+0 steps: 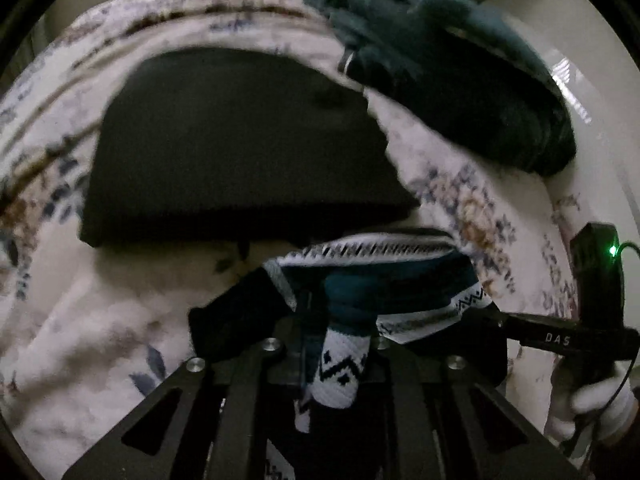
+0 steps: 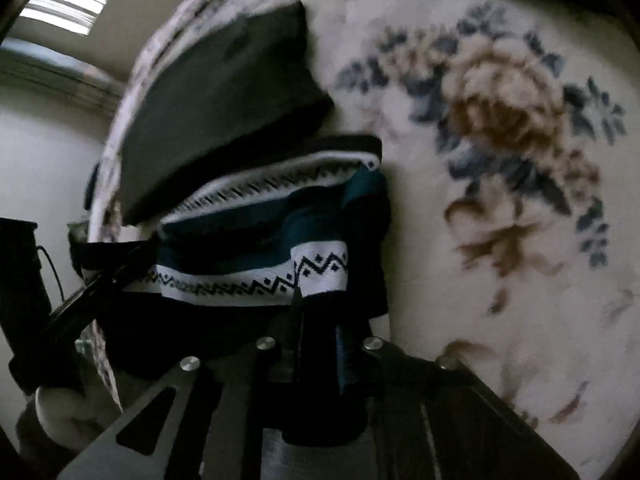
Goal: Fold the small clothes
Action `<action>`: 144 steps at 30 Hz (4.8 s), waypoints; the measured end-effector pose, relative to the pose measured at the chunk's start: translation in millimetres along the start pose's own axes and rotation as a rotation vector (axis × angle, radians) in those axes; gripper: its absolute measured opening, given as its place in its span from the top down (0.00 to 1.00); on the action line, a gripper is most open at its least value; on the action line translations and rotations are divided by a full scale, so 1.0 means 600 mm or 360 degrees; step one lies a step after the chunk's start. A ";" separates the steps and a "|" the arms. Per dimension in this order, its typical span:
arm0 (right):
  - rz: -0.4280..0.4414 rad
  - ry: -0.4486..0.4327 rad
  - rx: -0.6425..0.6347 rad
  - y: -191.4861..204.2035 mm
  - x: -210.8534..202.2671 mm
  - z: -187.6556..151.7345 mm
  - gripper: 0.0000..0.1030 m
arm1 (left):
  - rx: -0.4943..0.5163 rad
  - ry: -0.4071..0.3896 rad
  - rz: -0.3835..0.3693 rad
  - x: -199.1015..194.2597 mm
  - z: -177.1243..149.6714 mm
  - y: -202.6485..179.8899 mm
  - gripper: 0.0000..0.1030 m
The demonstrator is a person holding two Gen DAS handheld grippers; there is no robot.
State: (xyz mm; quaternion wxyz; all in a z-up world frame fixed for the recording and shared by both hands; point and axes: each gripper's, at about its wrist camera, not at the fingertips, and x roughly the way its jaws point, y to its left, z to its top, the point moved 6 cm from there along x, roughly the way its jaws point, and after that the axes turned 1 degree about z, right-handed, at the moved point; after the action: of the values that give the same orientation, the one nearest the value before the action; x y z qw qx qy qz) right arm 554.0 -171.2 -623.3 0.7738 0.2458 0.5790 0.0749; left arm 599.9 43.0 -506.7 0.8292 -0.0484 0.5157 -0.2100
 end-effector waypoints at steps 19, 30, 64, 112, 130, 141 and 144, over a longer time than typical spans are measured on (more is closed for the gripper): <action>-0.0090 0.0036 0.0094 0.006 0.019 0.106 0.65 | -0.0451 0.0232 -0.0226 0.070 0.079 0.101 0.59; 0.0151 0.0258 0.0121 -0.052 -0.074 0.021 0.12 | -0.1172 -0.0069 -0.0392 -0.153 -0.247 0.109 0.27; 0.0433 0.0178 0.0759 0.015 -0.067 -0.283 0.82 | -0.0840 0.0034 -0.0444 -0.092 -0.185 0.152 0.69; 0.0073 0.0194 -0.0003 0.032 -0.046 0.057 0.42 | -0.0900 -0.0036 -0.0159 -0.113 -0.151 0.227 0.37; -0.0088 0.0191 0.0247 -0.048 -0.155 -0.183 0.97 | -0.1022 0.0128 -0.0020 -0.135 -0.359 0.075 0.39; -0.0042 0.0287 0.0374 -0.075 -0.128 -0.193 0.72 | -0.1136 0.0107 -0.0078 -0.179 -0.369 0.073 0.53; 0.0072 0.0262 0.0546 -0.089 -0.148 -0.207 0.56 | -0.1374 0.0043 -0.0194 -0.204 -0.397 0.068 0.46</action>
State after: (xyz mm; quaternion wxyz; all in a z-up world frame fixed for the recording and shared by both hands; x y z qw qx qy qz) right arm 401.0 -216.8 -598.0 0.6687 0.3802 0.6389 0.0122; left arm 357.0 161.1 -527.1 0.7123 -0.4182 0.5632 -0.0245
